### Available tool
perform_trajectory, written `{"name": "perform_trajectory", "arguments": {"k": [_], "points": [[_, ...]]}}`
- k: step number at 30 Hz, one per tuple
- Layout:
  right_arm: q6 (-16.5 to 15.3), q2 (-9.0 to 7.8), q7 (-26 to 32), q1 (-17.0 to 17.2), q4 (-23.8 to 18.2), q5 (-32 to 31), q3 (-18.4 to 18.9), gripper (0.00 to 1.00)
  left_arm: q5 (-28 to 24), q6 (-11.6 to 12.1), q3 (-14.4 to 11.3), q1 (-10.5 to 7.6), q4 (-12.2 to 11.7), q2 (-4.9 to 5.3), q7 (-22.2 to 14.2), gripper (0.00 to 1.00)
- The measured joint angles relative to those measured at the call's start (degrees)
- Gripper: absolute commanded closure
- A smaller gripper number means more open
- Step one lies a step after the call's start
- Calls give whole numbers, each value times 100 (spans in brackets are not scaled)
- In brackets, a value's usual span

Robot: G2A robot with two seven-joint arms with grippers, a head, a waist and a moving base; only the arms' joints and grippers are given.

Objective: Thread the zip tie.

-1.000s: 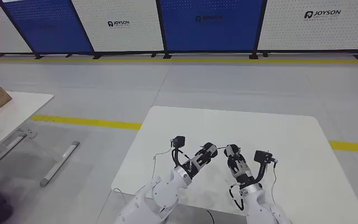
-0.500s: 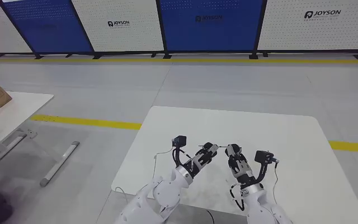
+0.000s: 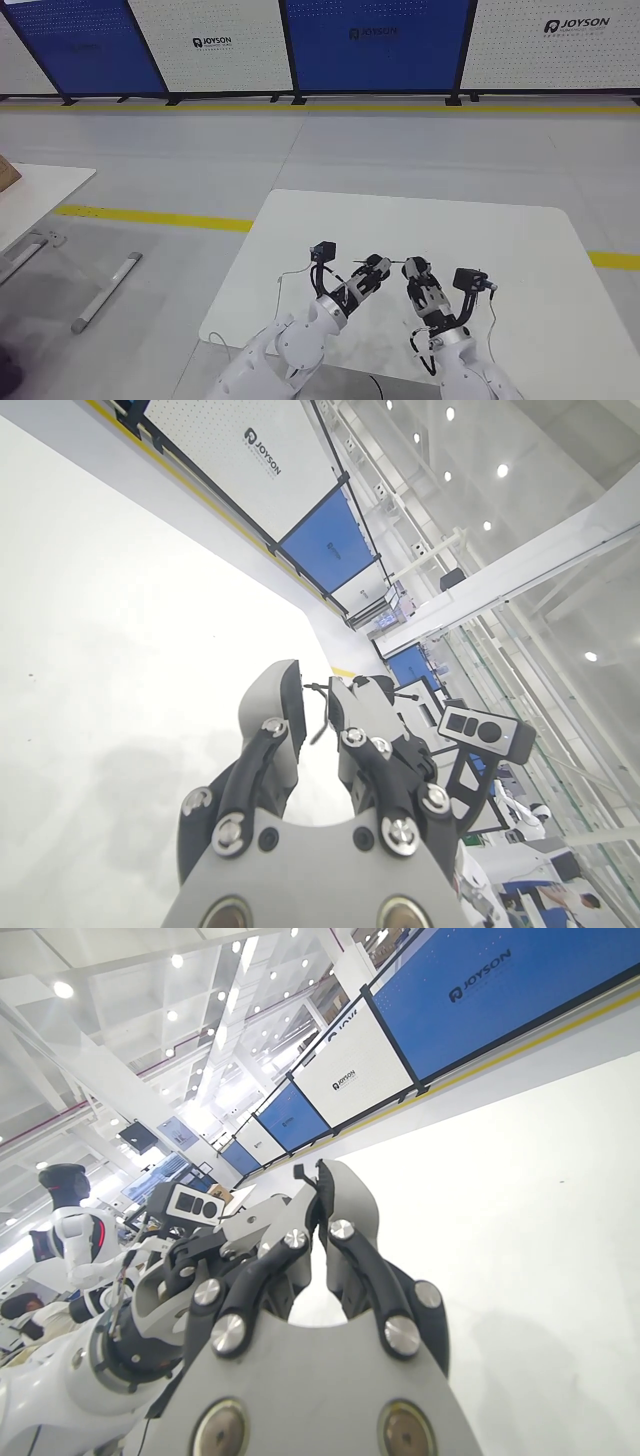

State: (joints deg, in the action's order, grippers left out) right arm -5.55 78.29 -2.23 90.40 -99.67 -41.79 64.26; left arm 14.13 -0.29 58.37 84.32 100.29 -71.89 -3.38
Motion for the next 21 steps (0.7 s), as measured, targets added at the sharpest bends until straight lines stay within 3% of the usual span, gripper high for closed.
{"name": "perform_trajectory", "arguments": {"k": [4,6,8,21], "points": [[-1,1,-5,-1,-3,-23,-16,100,-10,-5,-3,-14,-14,-3,-21,77],[3,2,-15,4,-6,-35,-25,100,-13,-4,-2,-20,-23,-4,-23,84],[7,2,-22,7,-6,-48,-34,100,-14,3,0,-26,-32,-5,-19,100],[24,6,-47,4,9,-55,-45,100,23,103,15,-4,-22,-4,-3,100]]}}
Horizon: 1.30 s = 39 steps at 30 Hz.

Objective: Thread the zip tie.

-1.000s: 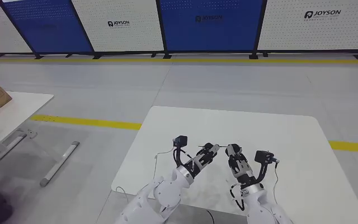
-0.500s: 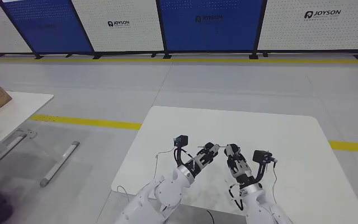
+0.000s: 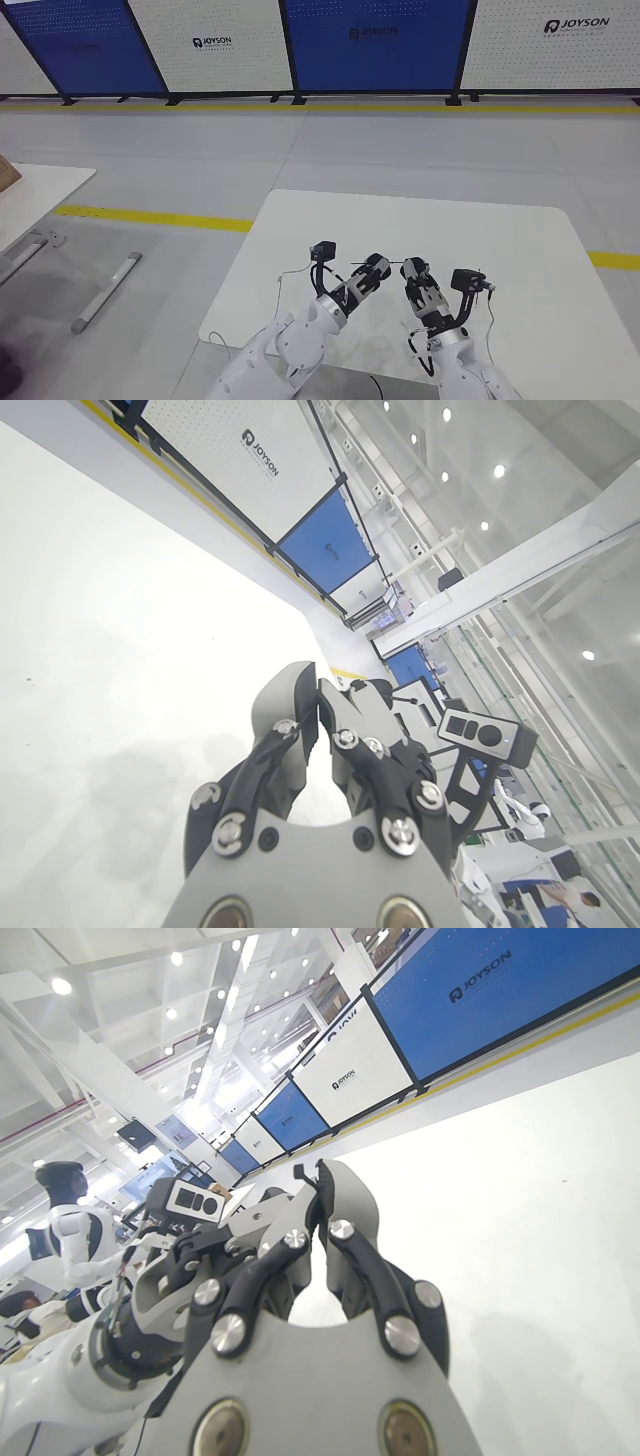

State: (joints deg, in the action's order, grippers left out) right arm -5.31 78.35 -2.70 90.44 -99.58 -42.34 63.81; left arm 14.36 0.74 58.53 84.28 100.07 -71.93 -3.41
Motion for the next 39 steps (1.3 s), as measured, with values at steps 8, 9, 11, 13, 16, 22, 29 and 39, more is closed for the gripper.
{"name": "perform_trajectory", "arguments": {"k": [8,9,11,13,16,22,29,39], "points": [[-15,1,50,-32,11,-1,-10,100,54,37,-14,3,12,3,-46,100],[-16,1,61,-37,14,1,-11,100,57,40,-17,2,15,3,-48,100],[-15,1,80,-43,18,4,-11,100,58,47,-23,0,21,1,-47,100],[-13,0,99,-50,21,10,-9,100,61,57,-28,0,28,0,-46,100],[-20,-1,115,-53,23,27,-4,100,78,78,-38,4,43,0,-42,100],[-76,-6,149,-38,24,89,19,100,106,106,-63,15,63,-3,-25,100],[-142,-20,192,11,8,181,79,100,100,15,-100,-12,-2,-15,-22,28],[-44,-27,182,22,42,202,143,100,42,122,-10,82,117,-6,96,38]]}}
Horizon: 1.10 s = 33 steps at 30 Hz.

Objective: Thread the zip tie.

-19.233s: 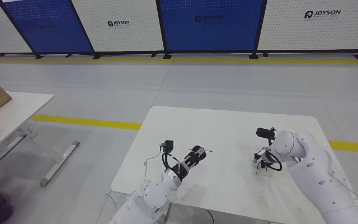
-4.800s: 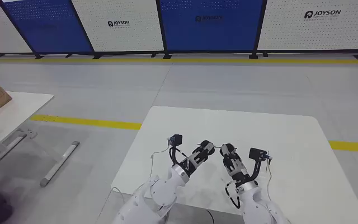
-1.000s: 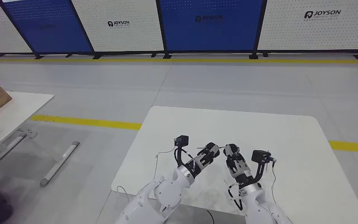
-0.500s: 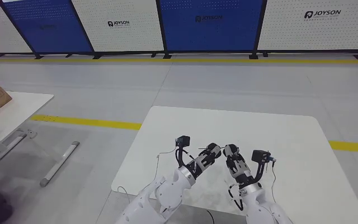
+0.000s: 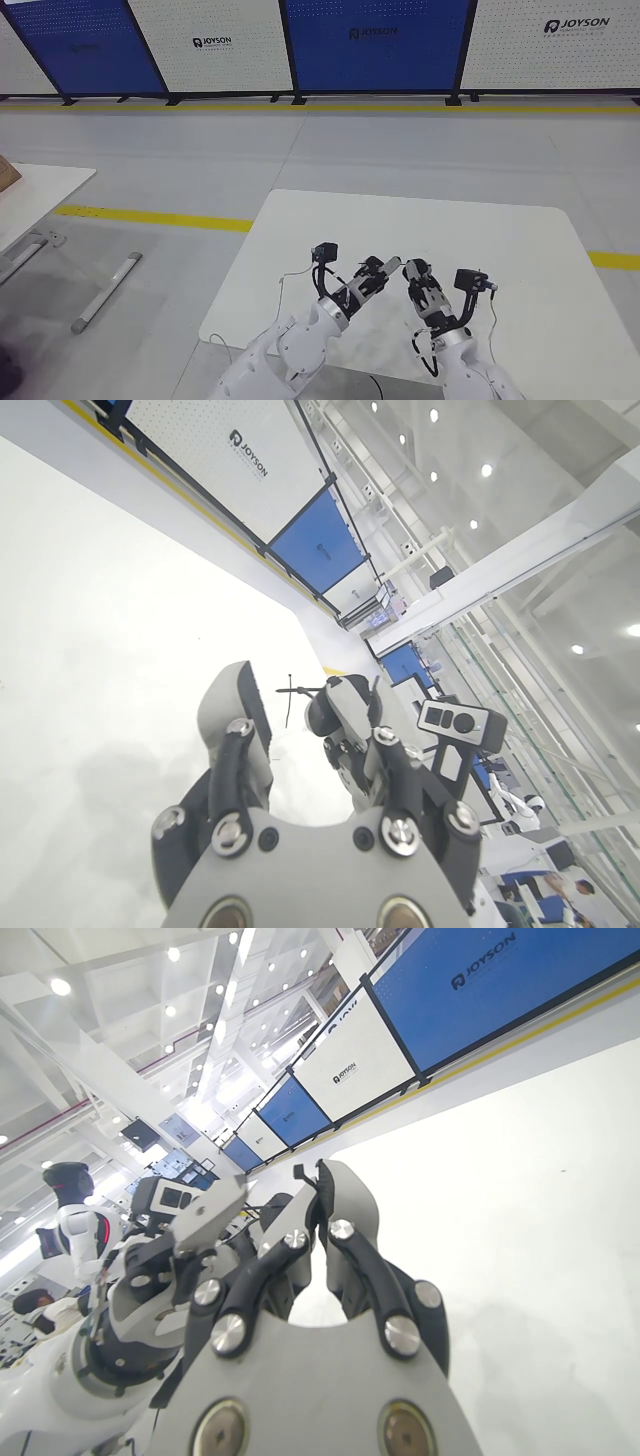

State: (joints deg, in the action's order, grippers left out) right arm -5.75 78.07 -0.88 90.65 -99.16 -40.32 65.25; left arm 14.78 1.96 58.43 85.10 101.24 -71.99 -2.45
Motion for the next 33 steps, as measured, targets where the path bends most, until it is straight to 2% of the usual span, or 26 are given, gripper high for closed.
{"name": "perform_trajectory", "arguments": {"k": [1,2,4,7,9,22,27,33], "points": [[15,-1,1,0,3,1,11,100,-5,7,19,14,13,4,4,42],[28,-2,0,1,6,1,23,100,-8,14,36,27,22,6,14,56],[44,-5,-6,2,6,-2,46,100,-10,29,61,47,30,9,41,64],[45,-8,-13,11,-13,-2,63,100,12,35,67,53,19,11,38,93],[38,-10,-16,17,-33,-8,67,100,37,28,54,46,4,11,26,100],[15,-14,-7,18,-73,-57,42,100,69,5,27,-15,-34,-1,1,100],[0,-13,28,-4,-96,-88,10,100,-118,49,50,-19,10,9,-263,100],[52,-13,62,-24,-109,-130,-12,100,-93,80,81,9,85,21,-284,100]]}}
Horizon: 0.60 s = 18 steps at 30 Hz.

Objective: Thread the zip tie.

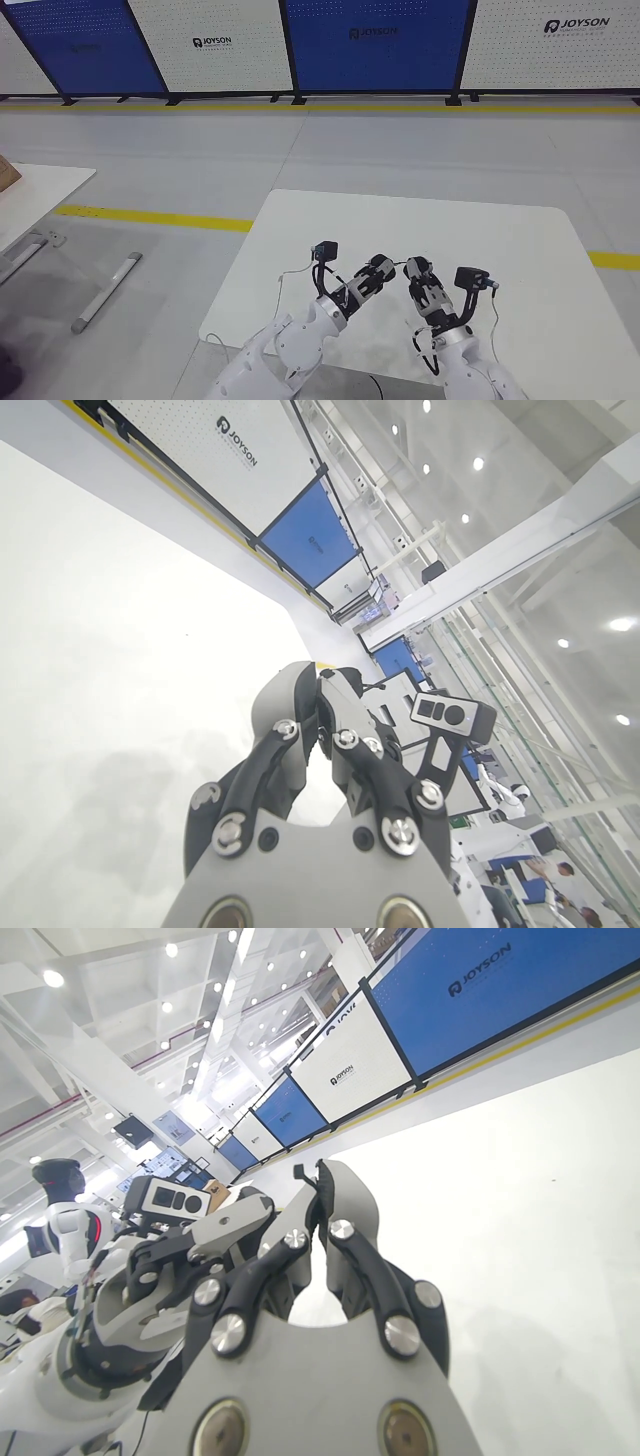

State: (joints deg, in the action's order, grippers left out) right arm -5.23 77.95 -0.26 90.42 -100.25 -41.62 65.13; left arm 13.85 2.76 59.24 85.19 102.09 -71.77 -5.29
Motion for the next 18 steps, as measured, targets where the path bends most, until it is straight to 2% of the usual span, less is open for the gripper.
{"name": "perform_trajectory", "arguments": {"k": [1,2,3,4,5,14,18], "points": [[7,0,10,-2,-1,11,-1,88,4,-1,3,1,2,1,0,100],[12,1,21,-3,-3,22,-1,60,6,-4,7,0,2,2,2,100],[17,1,35,-5,-4,35,-1,28,10,-10,10,-2,-1,2,9,100],[20,1,44,-6,-5,42,1,8,12,-14,11,-4,-5,2,16,100],[25,0,50,-7,-6,46,2,0,12,-17,10,-6,-9,1,24,100],[109,-5,149,6,-72,52,8,0,-75,-131,44,17,61,-11,206,100],[220,-12,140,90,-132,1,24,0,-402,-105,120,61,99,-36,474,100]]}}
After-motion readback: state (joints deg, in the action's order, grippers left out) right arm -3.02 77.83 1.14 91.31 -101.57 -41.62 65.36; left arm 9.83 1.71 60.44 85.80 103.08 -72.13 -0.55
